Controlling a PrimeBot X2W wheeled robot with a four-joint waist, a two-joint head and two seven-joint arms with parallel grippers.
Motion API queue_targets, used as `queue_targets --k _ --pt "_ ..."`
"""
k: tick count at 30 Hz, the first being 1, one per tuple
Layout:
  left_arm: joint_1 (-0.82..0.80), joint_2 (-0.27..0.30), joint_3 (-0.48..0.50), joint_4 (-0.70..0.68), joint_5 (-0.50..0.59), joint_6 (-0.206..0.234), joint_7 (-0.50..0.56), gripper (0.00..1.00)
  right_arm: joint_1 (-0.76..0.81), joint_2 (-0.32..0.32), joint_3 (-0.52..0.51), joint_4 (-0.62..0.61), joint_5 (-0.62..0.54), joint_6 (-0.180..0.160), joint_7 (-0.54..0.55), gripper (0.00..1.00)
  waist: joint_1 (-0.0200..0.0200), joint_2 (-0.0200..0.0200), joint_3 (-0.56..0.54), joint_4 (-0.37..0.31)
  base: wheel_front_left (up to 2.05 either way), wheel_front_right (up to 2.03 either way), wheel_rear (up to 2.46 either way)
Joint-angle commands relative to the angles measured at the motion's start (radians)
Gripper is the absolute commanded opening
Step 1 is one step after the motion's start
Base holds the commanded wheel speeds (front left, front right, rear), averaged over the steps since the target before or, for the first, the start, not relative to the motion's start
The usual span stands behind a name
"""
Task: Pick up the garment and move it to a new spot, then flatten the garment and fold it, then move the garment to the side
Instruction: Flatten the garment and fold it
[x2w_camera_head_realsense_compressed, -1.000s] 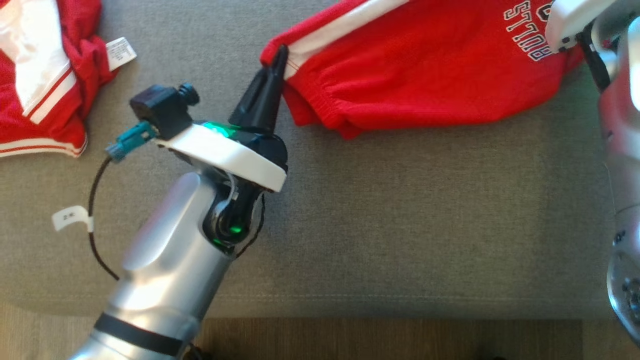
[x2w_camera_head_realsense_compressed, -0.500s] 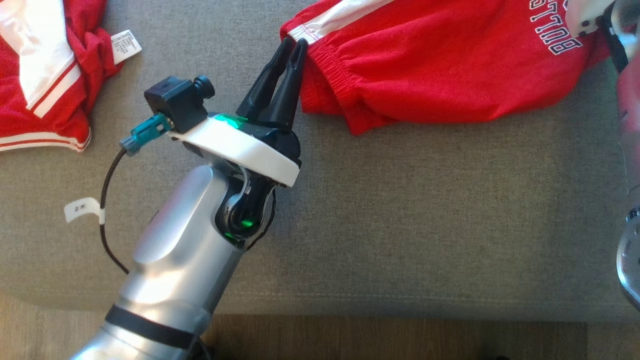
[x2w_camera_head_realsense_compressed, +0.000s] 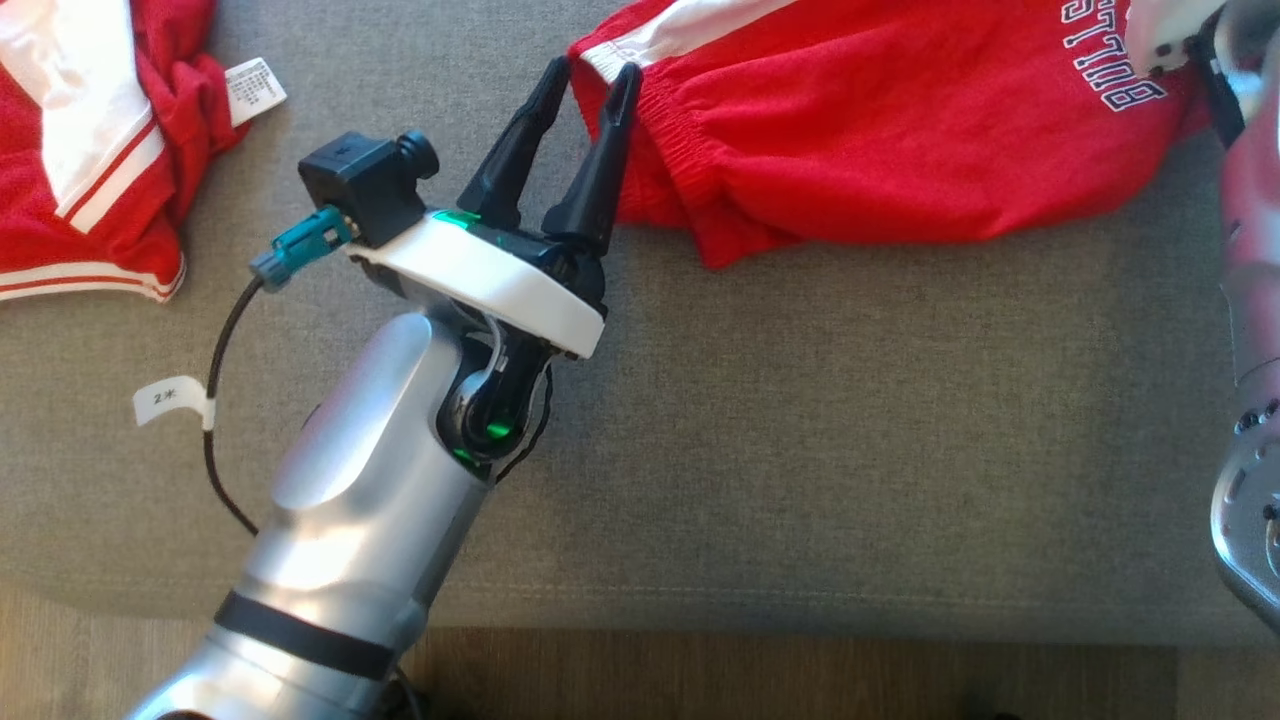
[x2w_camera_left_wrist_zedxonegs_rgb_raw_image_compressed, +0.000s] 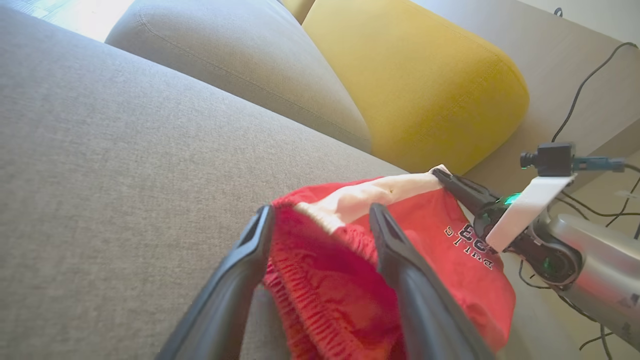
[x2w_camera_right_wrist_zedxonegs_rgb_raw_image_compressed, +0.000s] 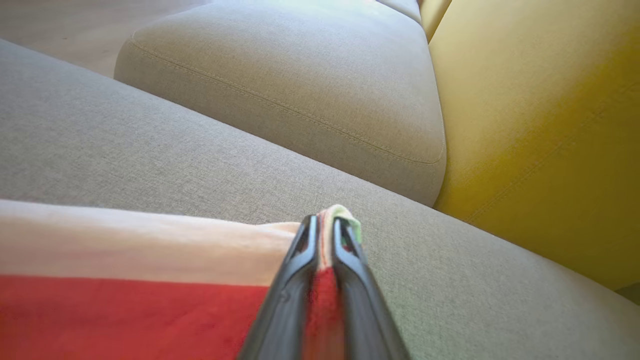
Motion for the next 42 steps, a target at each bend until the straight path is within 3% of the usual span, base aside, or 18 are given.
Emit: queue_targets --k 1,6,14,19,22,26,34,42 --pt "-0.031 0.01 0.033 -0.021 0.012 0.0 -0.005 1.0 -0.017 0.029 0.003 -0.042 -0.007 0.0 -0.01 1.0 0.0 0.0 0.0 -0.001 0.0 0.0 0.0" --pt "-0.024 0.008 0.071 0.002 0.066 0.0 -0.005 1.0 0.02 0.064 0.026 -0.106 0.044 0.0 -0.011 1.0 0.0 0.0 -0.012 -0.012 0.0 0.0 0.0" --pt "0.087 0.008 0.211 -0.032 0.278 0.002 -0.005 1.0 0.156 0.095 0.134 -0.116 0.314 0.0 -0.011 1.0 0.0 0.0 -0.09 -0.049 0.0 0.0 0.0" --pt "0.223 0.007 0.293 -0.17 0.458 0.06 -0.005 1.0 0.231 0.083 0.202 -0.087 0.446 0.0 -0.01 1.0 0.0 0.0 -0.148 -0.067 0.0 0.0 0.0" --pt "0.284 0.006 0.307 -0.232 0.512 0.087 -0.005 1.0 0.248 0.062 0.217 -0.071 0.488 0.0 -0.003 1.0 0.0 0.0 -0.17 -0.063 0.0 0.0 0.0" --pt "0.401 0.004 0.277 -0.332 0.569 0.137 -0.005 1.0 0.276 0.009 0.217 -0.039 0.573 0.0 0.051 1.0 0.0 0.0 -0.208 -0.036 0.0 0.0 0.0" --pt "0.514 0.004 0.15 -0.435 0.581 0.211 -0.005 1.0 0.283 -0.119 0.163 0.023 0.646 0.0 0.178 1.0 0.0 0.0 -0.221 0.055 0.0 0.0 0.0" --pt "0.511 0.004 0.088 -0.45 0.57 0.242 -0.005 1.0 0.237 -0.192 0.143 0.08 0.57 0.0 0.251 1.0 0.0 0.0 -0.188 0.118 0.0 0.0 0.0"
